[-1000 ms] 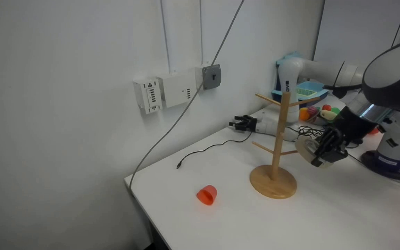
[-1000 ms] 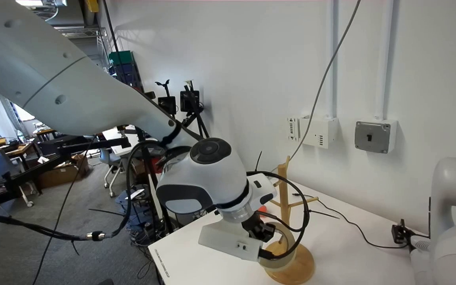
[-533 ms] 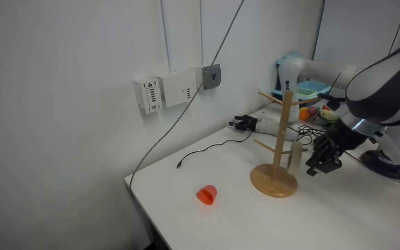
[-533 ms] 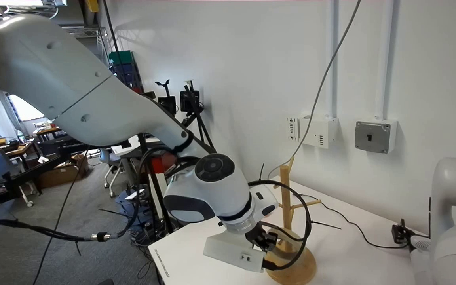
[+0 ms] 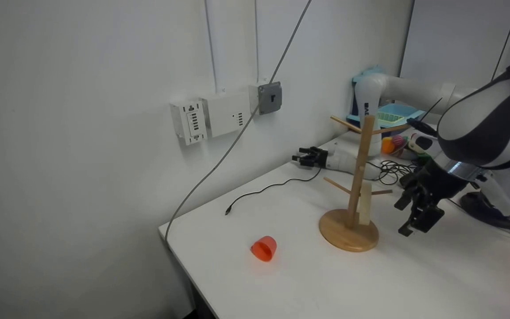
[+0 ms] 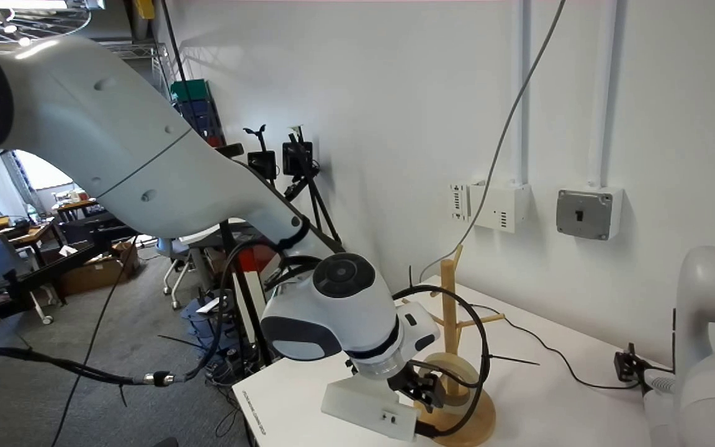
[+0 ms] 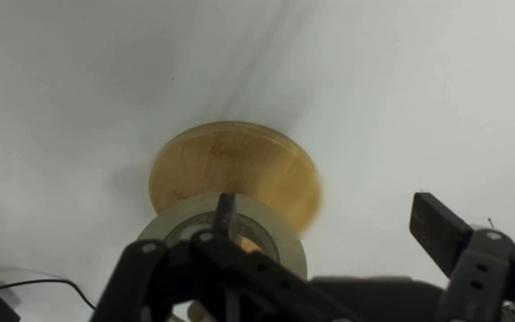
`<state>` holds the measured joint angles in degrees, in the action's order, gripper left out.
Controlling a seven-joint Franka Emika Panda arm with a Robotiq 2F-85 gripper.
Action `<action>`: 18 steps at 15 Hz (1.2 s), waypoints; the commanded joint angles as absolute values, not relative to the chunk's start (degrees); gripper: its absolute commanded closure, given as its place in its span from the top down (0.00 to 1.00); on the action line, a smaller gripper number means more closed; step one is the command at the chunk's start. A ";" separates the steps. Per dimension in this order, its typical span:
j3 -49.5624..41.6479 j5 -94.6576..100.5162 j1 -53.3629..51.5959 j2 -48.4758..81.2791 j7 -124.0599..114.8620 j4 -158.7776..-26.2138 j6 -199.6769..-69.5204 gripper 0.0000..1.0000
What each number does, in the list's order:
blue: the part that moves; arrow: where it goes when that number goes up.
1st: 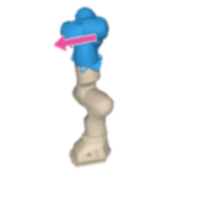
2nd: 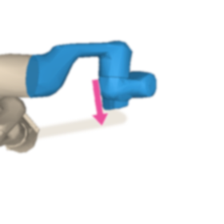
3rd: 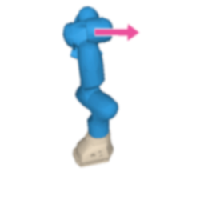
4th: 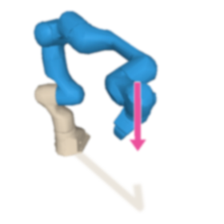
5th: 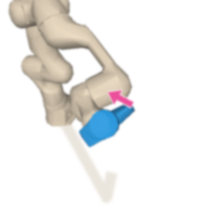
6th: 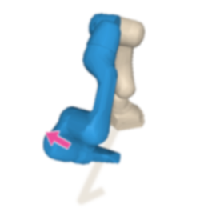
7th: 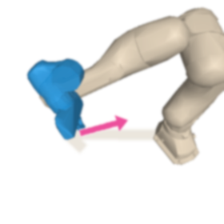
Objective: Pick up the seal tape and put it on the wooden object
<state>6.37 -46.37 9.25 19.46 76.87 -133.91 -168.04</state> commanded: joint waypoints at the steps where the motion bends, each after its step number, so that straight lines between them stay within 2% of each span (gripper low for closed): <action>1: 1.37 -38.82 5.88 18.38 70.39 -135.64 -165.61 1.00; 5: -4.46 -28.27 1.97 14.40 61.89 -137.50 -160.08 1.00; 6: -1.93 -23.10 5.05 13.37 58.03 -137.89 -159.15 1.00; 10: -0.82 -15.46 5.59 9.26 51.69 -138.49 -155.13 1.00; 18: 0.46 -13.07 5.14 5.42 50.32 -139.77 -154.52 1.00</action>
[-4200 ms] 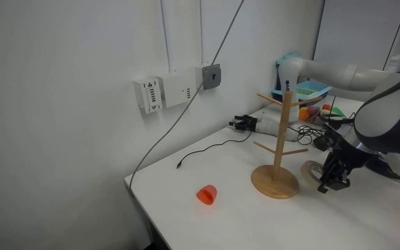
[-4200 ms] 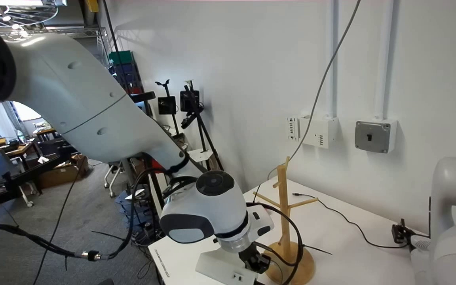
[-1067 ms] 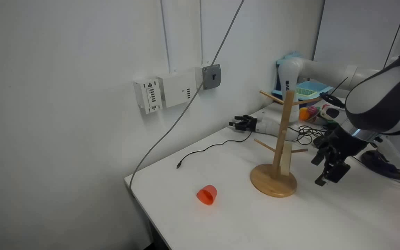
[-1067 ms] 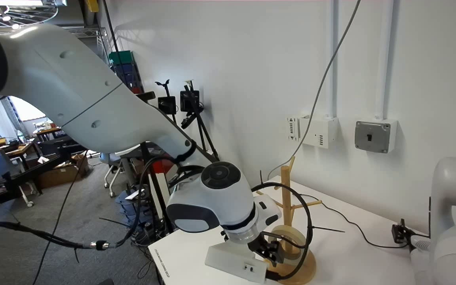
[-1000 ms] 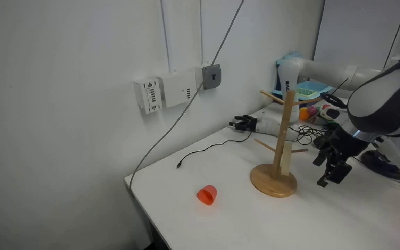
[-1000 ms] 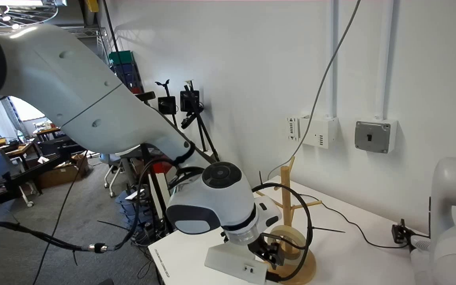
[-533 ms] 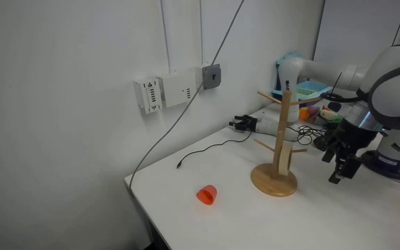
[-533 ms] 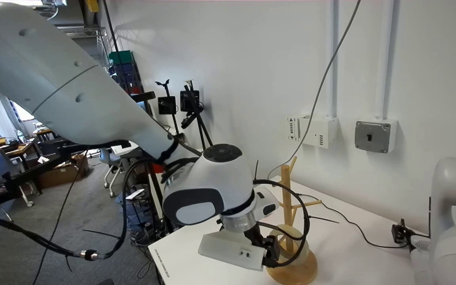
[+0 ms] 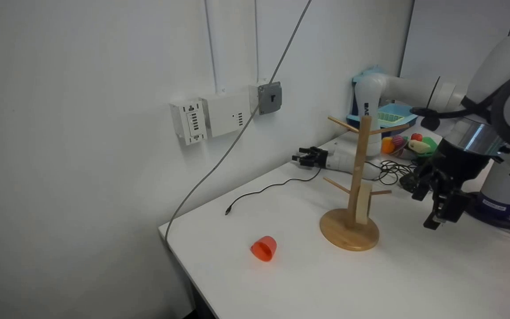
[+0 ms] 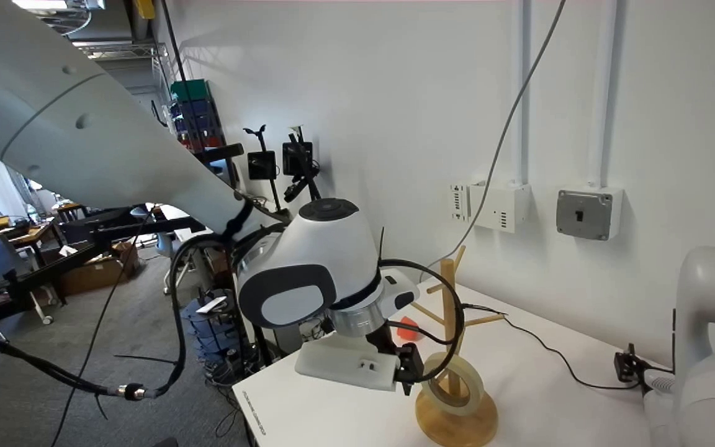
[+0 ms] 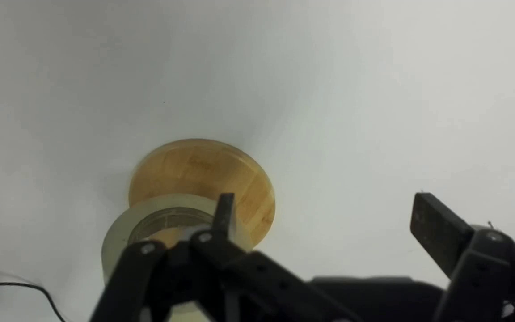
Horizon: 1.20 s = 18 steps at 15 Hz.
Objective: Pick up the seal tape and put it on the wooden object
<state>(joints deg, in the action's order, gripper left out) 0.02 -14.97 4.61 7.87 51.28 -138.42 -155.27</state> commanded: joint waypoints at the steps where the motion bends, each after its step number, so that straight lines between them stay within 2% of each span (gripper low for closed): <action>1: 0.50 -13.06 5.11 5.32 50.63 -139.85 -155.18 1.00; 18: 0.80 -14.33 5.04 6.55 51.34 -138.48 -154.97 1.00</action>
